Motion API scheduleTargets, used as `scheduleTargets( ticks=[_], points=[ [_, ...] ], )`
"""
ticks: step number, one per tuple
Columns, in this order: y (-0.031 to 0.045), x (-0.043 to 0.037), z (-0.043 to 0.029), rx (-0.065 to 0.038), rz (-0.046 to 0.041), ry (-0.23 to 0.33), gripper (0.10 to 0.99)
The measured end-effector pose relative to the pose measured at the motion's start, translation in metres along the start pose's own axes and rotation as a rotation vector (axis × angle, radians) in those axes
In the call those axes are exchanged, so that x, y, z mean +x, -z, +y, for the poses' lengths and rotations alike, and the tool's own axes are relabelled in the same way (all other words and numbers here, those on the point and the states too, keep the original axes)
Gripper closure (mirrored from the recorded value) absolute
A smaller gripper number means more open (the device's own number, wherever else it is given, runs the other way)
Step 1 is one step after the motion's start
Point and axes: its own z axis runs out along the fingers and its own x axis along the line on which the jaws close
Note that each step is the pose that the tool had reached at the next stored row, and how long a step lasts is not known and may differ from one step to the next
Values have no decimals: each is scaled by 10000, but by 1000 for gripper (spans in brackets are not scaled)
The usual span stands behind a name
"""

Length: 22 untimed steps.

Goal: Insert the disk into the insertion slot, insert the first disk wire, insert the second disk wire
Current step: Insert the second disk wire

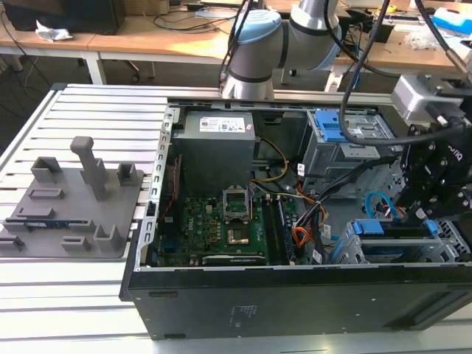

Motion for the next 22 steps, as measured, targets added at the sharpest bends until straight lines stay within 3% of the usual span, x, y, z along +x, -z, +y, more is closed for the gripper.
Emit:
scheduleTargets(
  ticks=[1, 3, 6, 10, 15, 16, 17, 20, 22],
  points=[
    [85, 1, 2, 0, 2, -1, 725],
    [223, -1, 5, 0, 6, -6, 725],
    [347, -10, 8, 2, 19, -11, 725],
    [373, -44, 11, 12, 139, -19, 725],
    [374, -44, 11, 13, 147, -18, 741],
    [374, -44, 11, 13, 147, -18, 808],
    [374, -44, 11, 13, 147, -18, 808],
    [374, -44, 11, 13, 148, -19, 980],
    [374, -44, 11, 13, 148, -18, 980]
  ],
)
